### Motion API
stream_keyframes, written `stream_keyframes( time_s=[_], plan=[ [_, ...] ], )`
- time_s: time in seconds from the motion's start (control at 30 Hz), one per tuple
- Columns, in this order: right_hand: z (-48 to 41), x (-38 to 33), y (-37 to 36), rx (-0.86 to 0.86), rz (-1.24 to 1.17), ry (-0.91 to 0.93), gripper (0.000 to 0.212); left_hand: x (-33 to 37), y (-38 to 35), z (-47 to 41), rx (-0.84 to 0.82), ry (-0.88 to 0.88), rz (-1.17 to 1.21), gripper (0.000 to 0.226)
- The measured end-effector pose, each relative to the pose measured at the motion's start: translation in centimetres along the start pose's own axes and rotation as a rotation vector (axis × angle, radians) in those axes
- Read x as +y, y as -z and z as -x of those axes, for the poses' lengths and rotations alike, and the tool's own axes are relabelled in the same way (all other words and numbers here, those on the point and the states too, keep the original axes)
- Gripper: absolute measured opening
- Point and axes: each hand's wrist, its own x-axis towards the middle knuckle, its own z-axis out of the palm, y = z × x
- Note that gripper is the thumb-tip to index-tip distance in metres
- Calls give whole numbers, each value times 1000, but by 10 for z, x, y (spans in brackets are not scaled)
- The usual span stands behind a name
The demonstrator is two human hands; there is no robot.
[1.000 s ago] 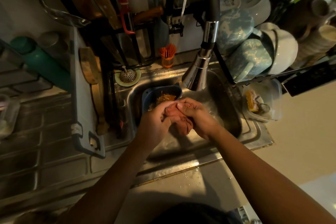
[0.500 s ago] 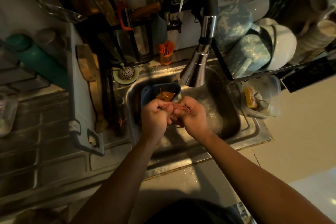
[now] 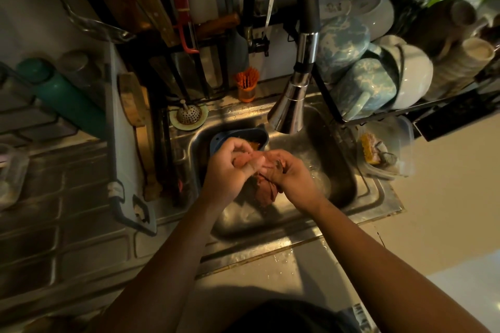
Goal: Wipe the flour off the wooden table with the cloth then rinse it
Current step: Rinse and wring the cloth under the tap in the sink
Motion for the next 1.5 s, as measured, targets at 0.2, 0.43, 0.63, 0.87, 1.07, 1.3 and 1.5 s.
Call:
stream_keyframes(
  time_s=[0.2, 0.43, 0.63, 0.87, 1.07, 1.3, 1.5],
  plan=[
    [0, -2, 4, -113, -176, -50, 29, 1, -1, 5, 35, -137, -94, 10],
    [4, 5, -9, 56, 2, -16, 17, -7, -12, 9, 87, -57, -130, 13],
    [-1, 14, -14, 91, 210, 50, 49, -11, -23, 2, 133, 208, 198, 35],
    [-2, 6, 4, -44, 58, -65, 54, -15, -14, -4, 272, 261, 202, 14],
    [5, 14, 3, 47, 122, 70, 34, -3, 2, -1, -63, 178, 131, 22],
    [8, -11, -8, 15, 40, 62, 16, -6, 4, 10, -119, -35, 19, 31],
    [16, -14, -12, -189, -30, -50, 48, -2, 9, 10, 49, -47, -12, 19]
  ],
)
